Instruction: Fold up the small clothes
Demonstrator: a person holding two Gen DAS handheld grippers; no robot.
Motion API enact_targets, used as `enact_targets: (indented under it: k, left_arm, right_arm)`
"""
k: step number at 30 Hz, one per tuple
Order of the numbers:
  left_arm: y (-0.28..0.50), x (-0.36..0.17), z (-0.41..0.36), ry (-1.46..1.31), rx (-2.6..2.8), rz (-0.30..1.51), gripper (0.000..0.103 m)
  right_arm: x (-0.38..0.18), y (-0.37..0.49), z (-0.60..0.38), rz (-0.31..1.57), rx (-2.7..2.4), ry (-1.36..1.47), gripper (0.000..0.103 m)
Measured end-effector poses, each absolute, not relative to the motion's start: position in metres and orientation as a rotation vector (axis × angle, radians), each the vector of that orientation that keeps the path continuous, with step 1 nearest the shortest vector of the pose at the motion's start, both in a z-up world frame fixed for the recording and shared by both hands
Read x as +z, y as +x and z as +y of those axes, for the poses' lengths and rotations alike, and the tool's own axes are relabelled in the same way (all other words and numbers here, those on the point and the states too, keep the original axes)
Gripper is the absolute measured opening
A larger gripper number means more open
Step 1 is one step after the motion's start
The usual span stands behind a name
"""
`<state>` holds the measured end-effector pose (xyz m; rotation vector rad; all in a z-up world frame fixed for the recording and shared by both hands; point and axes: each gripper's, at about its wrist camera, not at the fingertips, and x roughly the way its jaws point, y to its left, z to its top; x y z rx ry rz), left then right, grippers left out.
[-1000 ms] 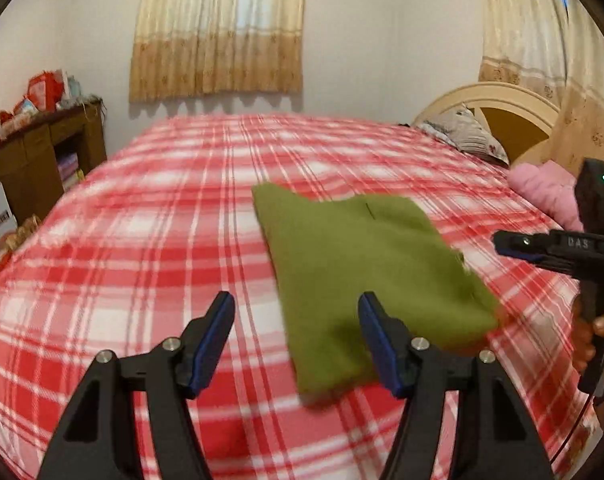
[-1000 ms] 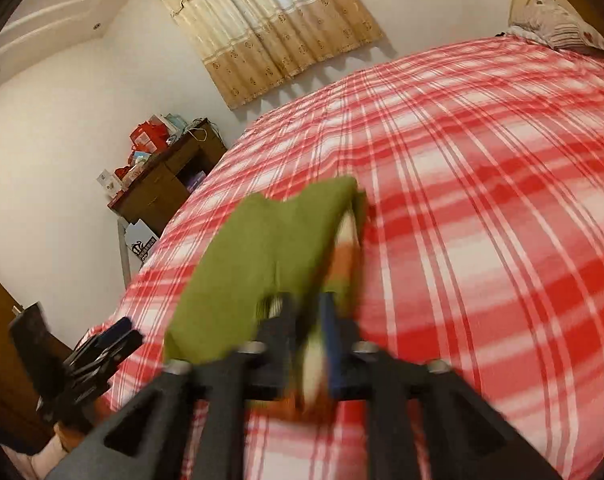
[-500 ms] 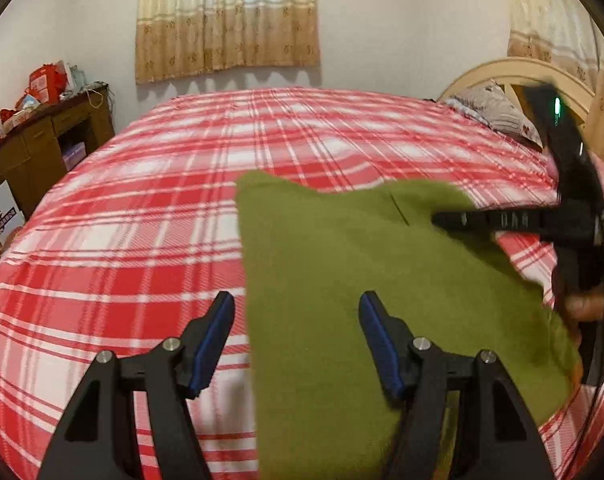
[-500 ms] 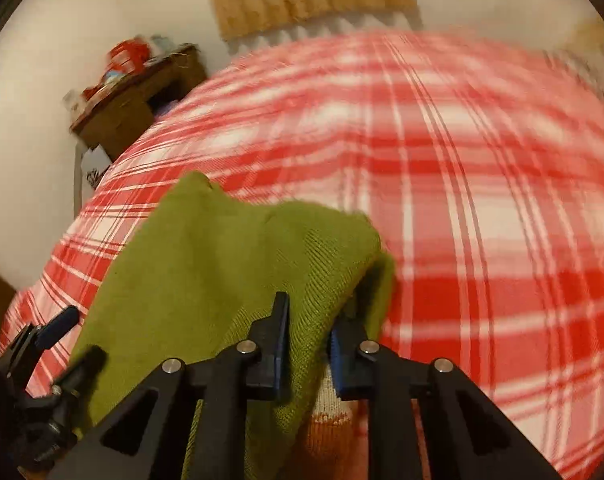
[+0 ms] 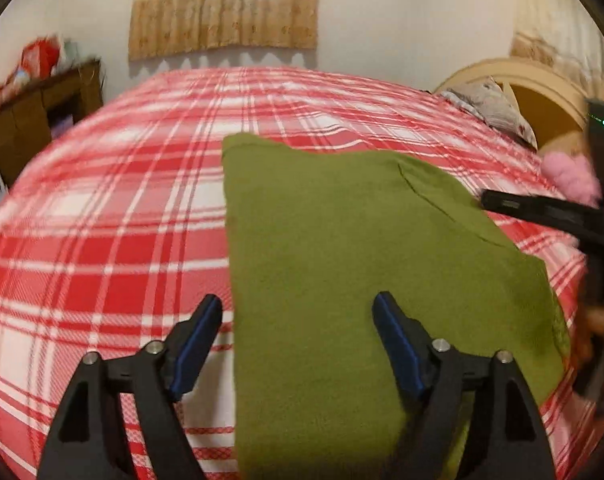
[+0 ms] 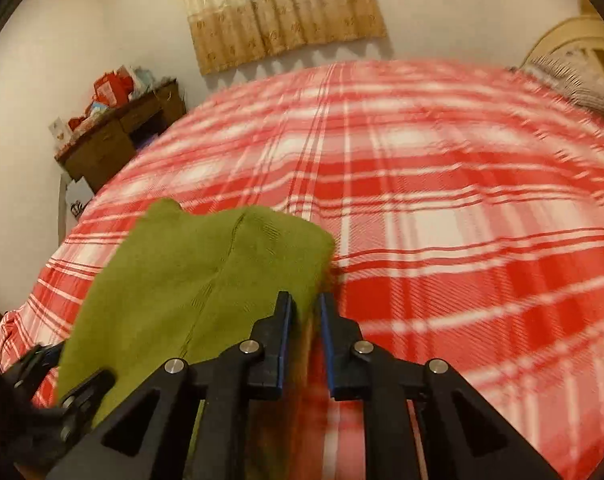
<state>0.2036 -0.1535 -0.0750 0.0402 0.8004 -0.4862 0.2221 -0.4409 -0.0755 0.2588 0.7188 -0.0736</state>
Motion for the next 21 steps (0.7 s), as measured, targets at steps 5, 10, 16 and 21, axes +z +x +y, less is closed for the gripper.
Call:
enact_targets:
  k: [5,10,16,21]
  left_arm:
    - [0.198,-0.073,-0.16,0.072,-0.476,0.795,0.084]
    - [0.195,-0.068,-0.161,0.108,-0.452,0.799,0.084]
    - [0.186,-0.063,-0.168,0.202,-0.422,0.765,0.084]
    - [0.179,-0.06,-0.168,0.226,-0.398,0.752,0.084]
  right_arm:
    - [-0.067,0.18,-0.411,0.711,0.035,0.283,0.041]
    - [-0.108,0.163,-0.396,0.813,-0.009,0.284,0.028]
    - [-0.135,0.123,-0.411,0.739,-0.04,0.491,0.028]
    - [-0.146,0.108,-0.425,0.669,0.011,0.622,0.027]
